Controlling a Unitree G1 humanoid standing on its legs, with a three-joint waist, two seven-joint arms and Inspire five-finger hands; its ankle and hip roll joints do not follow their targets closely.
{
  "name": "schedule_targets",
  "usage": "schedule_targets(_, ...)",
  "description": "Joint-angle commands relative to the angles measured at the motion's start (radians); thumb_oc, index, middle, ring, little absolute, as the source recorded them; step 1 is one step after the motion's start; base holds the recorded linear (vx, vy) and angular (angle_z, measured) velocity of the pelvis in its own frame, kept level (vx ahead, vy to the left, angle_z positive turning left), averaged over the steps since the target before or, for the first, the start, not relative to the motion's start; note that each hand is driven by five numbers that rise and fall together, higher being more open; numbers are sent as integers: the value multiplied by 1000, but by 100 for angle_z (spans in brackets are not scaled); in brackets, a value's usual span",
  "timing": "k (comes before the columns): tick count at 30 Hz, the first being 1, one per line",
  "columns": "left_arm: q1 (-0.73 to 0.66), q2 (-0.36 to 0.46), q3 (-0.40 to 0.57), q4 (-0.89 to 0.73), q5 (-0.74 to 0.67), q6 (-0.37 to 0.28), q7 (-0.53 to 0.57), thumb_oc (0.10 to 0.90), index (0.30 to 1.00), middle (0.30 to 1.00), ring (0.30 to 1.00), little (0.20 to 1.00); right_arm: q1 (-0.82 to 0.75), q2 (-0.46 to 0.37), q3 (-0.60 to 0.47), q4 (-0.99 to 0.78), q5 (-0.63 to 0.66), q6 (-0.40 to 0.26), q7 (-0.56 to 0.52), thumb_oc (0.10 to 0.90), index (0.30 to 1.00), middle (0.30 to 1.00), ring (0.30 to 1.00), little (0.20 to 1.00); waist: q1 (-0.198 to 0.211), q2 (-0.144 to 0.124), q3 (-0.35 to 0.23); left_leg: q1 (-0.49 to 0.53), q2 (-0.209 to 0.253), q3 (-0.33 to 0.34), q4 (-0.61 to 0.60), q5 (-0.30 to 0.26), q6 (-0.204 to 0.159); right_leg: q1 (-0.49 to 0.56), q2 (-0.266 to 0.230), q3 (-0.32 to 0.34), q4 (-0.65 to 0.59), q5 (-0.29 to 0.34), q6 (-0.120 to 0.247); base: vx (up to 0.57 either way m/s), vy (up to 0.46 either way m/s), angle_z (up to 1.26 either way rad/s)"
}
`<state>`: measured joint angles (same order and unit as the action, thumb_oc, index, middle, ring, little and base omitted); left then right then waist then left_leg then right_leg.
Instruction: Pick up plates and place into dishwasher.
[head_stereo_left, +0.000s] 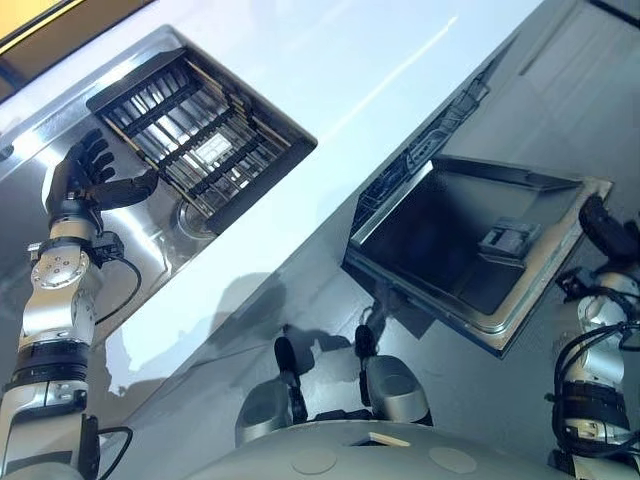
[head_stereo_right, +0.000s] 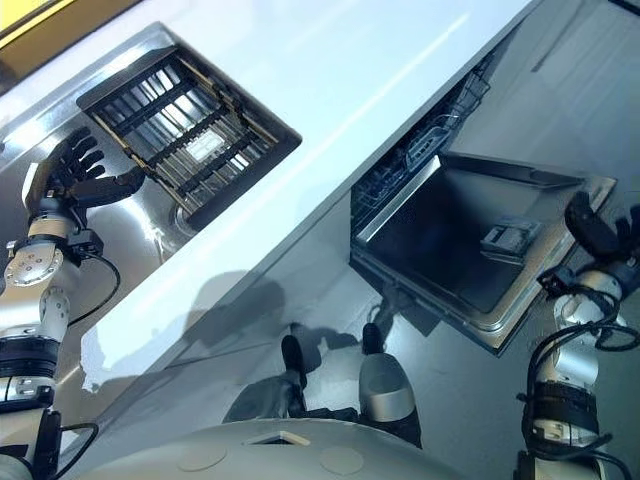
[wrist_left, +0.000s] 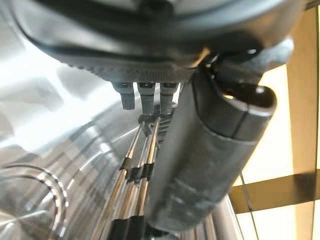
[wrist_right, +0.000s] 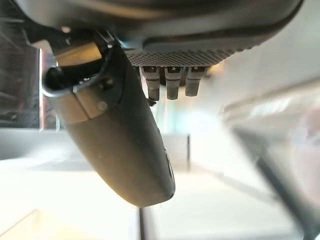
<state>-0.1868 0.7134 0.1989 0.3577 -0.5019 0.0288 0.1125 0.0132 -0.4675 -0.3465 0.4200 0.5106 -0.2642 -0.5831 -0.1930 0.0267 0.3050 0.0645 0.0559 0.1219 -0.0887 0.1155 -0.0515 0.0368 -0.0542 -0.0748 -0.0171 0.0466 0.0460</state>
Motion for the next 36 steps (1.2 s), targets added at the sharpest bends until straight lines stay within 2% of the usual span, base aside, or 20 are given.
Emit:
schedule_targets(1,-121,115,31,10,-56,-154,9,800,900,900,900,900,-12,-89,-8,39,24,-160,-41,800,900,900,900,900,-4,41,-92,-16,-77,22,56,-151,39,-91,52,-47,196,-151,85,-1,-243,-4)
schedule_targets(5,-153,131,6,12,-62,-136,17,800,900,900,900,900,-4,-67,4,176,139,-176,-36,800,900,900,900,900,3,48,-77,-26,-65,6,72,-148,34,-94,58,-61,234,-175,74,-18,-217,-1)
schedule_targets(6,-171,133,-1,12,-76,-134,25,800,900,900,900,900,-6,-47,8,230,235,-210,-22,800,900,900,900,900,7,56,-62,-38,-60,-4,79,-145,31,-102,61,-65,258,-188,69,-45,-151,1)
schedule_targets(7,-174,134,-3,13,-79,-133,26,800,900,900,900,900,-7,-47,8,237,246,-212,-17,800,900,900,900,900,7,55,-61,-40,-60,-6,80,-145,31,-104,61,-66,262,-190,68,-67,-199,3)
schedule_targets(9,-194,137,-9,19,-113,-144,39,800,900,900,900,900,-13,-29,10,297,319,-246,-19,800,900,900,900,900,12,64,-42,-57,-56,-20,89,-141,28,-118,63,-70,295,-208,61,-74,-171,10)
schedule_targets(12,-259,137,-27,43,-166,-167,86,800,900,900,900,900,-46,-28,20,374,400,-252,-14,800,900,900,900,900,15,84,0,-100,-54,-35,116,-132,19,-155,60,-75,347,-227,47,-146,-150,16)
schedule_targets(15,-343,131,-56,91,-207,-207,135,800,900,900,900,900,-104,-35,38,430,532,-254,39,800,900,900,900,900,16,113,57,-171,-55,-44,168,-125,11,-216,52,-75,429,-254,25,-202,-97,18)
schedule_targets(18,-431,138,-75,157,-236,-252,156,800,900,900,900,900,-165,-42,64,472,713,-238,188,800,900,900,900,900,14,137,115,-269,-63,-49,255,-127,6,-301,39,-70,536,-285,-2,-233,-60,17)
schedule_targets(20,-465,153,-80,177,-245,-259,169,800,900,900,900,900,-186,-40,80,472,793,-215,266,800,900,900,900,900,15,150,135,-307,-67,-52,289,-129,6,-337,35,-69,583,-299,-15,-144,-32,26)
schedule_targets(21,-486,168,-77,191,-267,-258,172,800,900,900,900,900,-194,-38,87,479,855,-180,329,800,900,900,900,900,15,154,147,-333,-69,-53,316,-134,7,-361,31,-71,616,-310,-23,-137,-42,22)
schedule_targets(24,-541,204,-72,241,-334,-263,172,800,900,900,900,900,-212,-33,107,524,975,-96,476,800,900,900,900,900,17,160,174,-404,-79,-58,391,-151,10,-428,20,-73,700,-338,-44,-121,-34,11)
schedule_targets(26,-565,216,-75,264,-357,-265,175,800,900,900,900,900,-222,-28,117,548,1028,-63,536,800,900,900,900,900,18,155,183,-437,-87,-61,434,-175,13,-460,8,-72,746,-362,-49,-78,-21,3)
schedule_targets(31,-613,224,-89,279,-375,-257,158,800,900,900,900,900,-265,-13,152,546,1111,-18,651,800,900,900,900,900,28,150,195,-480,-99,-74,486,-200,17,-502,-10,-72,784,-372,-55,-21,11,22)
schedule_targets(36,-602,211,-93,216,-374,-238,91,800,900,900,900,900,-306,14,226,413,1139,58,862,800,900,900,900,900,47,136,195,-476,-104,-82,485,-208,18,-499,-11,-69,748,-345,-47,19,65,3)
